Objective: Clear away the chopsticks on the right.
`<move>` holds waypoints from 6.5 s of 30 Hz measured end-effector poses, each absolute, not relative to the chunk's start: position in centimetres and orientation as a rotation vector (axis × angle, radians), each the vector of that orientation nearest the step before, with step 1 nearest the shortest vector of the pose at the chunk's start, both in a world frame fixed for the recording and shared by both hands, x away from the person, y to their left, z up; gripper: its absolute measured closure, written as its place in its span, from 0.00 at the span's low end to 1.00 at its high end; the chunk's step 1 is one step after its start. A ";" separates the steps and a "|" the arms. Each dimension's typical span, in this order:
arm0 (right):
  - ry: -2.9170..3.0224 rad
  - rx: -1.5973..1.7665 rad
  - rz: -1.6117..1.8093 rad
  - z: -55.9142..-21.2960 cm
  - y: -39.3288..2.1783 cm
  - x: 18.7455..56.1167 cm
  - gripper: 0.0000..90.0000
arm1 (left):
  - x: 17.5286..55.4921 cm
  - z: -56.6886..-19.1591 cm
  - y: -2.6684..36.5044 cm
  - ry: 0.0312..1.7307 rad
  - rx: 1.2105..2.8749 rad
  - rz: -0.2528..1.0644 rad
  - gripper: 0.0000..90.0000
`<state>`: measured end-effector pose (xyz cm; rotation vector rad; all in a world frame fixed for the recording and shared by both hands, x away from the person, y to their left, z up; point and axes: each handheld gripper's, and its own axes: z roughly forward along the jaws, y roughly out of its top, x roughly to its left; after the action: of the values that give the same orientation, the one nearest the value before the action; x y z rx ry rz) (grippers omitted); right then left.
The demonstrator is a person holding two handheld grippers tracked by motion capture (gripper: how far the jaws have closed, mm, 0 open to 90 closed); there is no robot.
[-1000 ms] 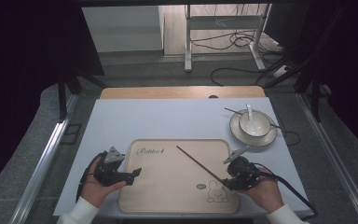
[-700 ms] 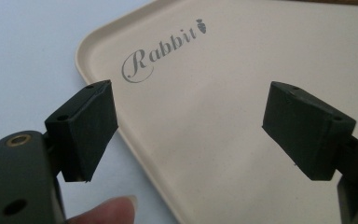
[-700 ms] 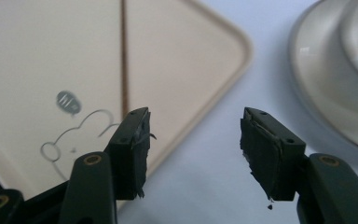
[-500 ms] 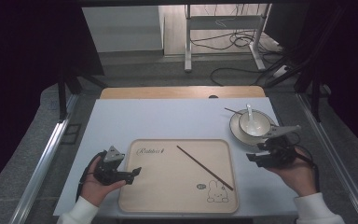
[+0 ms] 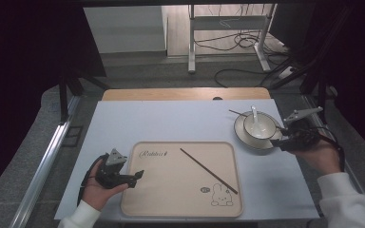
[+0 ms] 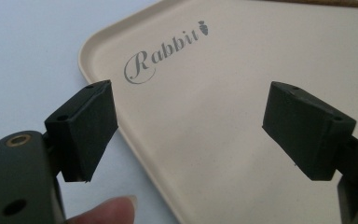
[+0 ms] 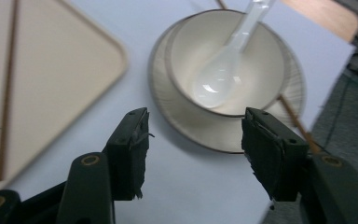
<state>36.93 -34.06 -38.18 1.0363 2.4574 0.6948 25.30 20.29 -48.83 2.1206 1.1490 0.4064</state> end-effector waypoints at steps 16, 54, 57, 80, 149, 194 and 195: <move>2.592 1.019 0.220 -43.1 -39.2 47.4 0.62 | 25.6 -49.2 20.3 1.168 2.135 0.401 0.20; 2.588 1.057 0.281 -43.0 -40.2 48.3 0.93 | 25.7 -49.6 20.5 1.197 2.131 0.392 0.20; 2.552 1.098 0.344 -41.5 -40.5 47.5 0.93 | 25.7 -49.6 20.6 1.188 2.126 0.394 0.20; 2.774 0.876 0.606 -41.7 -24.9 29.7 0.93 | 25.6 -49.2 20.1 1.146 2.139 0.394 0.20; 2.741 1.059 0.748 -50.1 -10.1 42.0 1.00 | 25.1 -48.9 20.3 1.125 2.132 0.399 0.20; 2.482 0.918 1.291 -43.8 -25.4 29.4 0.68 | 25.1 -48.8 19.9 1.123 2.134 0.391 0.20; 2.476 0.924 1.287 -43.9 -25.7 29.1 0.65 | 25.1 -48.9 19.9 1.123 2.136 0.390 0.20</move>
<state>29.06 -25.70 -43.94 0.9244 2.4763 1.2869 25.10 19.92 -48.87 2.1359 1.1233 0.3903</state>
